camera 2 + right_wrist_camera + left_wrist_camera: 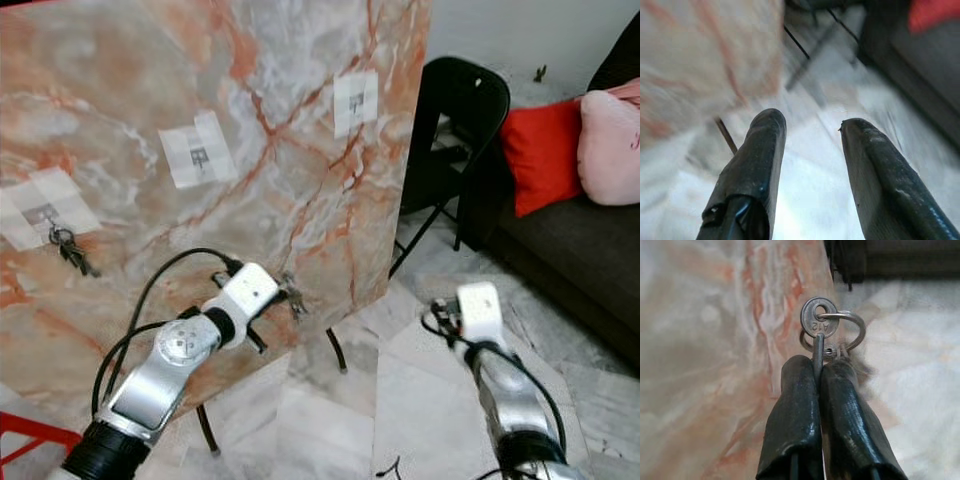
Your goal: Hang keys on a hook
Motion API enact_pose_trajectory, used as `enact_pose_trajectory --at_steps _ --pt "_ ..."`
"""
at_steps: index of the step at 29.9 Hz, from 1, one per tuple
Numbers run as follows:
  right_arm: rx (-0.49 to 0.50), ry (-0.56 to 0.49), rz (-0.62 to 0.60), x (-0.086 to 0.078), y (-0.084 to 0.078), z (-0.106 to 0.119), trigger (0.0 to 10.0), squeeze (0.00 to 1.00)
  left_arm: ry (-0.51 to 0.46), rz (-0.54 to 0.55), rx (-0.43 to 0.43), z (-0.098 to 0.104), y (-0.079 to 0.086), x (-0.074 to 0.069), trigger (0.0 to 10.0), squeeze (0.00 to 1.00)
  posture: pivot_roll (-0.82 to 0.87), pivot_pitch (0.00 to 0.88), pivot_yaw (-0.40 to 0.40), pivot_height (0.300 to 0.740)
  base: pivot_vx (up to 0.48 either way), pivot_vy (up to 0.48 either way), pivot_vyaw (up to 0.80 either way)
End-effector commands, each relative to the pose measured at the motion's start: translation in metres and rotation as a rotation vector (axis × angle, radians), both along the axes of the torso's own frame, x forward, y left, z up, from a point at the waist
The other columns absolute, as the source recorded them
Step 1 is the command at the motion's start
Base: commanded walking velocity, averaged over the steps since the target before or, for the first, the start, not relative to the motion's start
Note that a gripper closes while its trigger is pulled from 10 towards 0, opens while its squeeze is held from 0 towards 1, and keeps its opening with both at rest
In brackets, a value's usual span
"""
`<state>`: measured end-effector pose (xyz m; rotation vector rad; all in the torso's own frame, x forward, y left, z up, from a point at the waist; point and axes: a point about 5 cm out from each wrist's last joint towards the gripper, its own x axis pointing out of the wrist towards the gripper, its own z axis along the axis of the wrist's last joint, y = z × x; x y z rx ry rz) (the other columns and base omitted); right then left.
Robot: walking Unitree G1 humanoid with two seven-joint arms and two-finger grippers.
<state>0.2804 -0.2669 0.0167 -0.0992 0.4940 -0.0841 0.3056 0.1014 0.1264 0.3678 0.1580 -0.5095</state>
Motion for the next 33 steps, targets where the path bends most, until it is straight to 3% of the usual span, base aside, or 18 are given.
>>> enact_pose_trajectory --at_steps 1,2,5,9,11,15,24,29,33 --pt "0.014 0.121 -0.089 -0.024 -0.002 -0.028 10.0 0.00 -0.010 0.059 -0.173 0.016 -0.002 0.002 10.0 0.00 0.05 0.000 -0.036 0.722 0.000 0.000 0.00" --pt "0.015 0.146 -0.099 -0.030 -0.001 -0.033 10.0 0.00 -0.007 0.072 -0.204 0.017 -0.003 0.002 10.0 0.00 0.05 0.000 -0.036 0.722 0.000 0.000 0.00" --pt "0.040 0.294 -0.108 -0.062 0.014 -0.064 10.0 0.00 0.004 0.148 -0.408 0.032 -0.009 0.009 10.0 0.00 0.05 0.000 -0.032 0.722 0.000 0.000 0.00" --pt "0.060 0.347 -0.122 -0.074 0.023 -0.075 10.0 0.00 0.012 0.198 -0.497 0.039 -0.010 0.013 10.0 0.00 0.05 0.000 -0.028 0.722 0.000 0.000 0.00" --pt "0.087 0.419 -0.105 -0.089 0.037 -0.088 10.0 0.00 0.003 0.257 -0.567 0.046 -0.010 0.018 10.0 0.00 0.05 0.000 -0.029 0.722 0.000 0.000 0.00" --pt "0.102 0.494 -0.106 -0.106 0.048 -0.100 10.0 0.00 -0.016 0.334 -0.644 0.056 -0.010 0.024 10.0 0.00 0.06 0.000 -0.028 0.722 0.000 0.000 0.00" --pt "0.103 0.553 -0.081 -0.120 0.050 -0.107 10.0 0.00 -0.064 0.566 -0.712 0.065 0.011 0.040 10.0 0.00 0.05 0.000 -0.027 0.722 0.000 0.000 0.00" --pt "0.105 0.569 -0.067 -0.125 0.058 -0.110 10.0 0.00 -0.129 0.557 -0.603 0.070 0.010 0.043 10.0 0.00 0.05 0.000 -0.023 0.722 0.000 0.000 0.00" --pt "0.116 0.573 -0.055 -0.127 0.066 -0.112 10.0 0.00 -0.129 0.578 -0.576 0.062 0.013 0.043 10.0 0.00 0.04 0.000 -0.020 0.722 0.000 0.000 0.00"
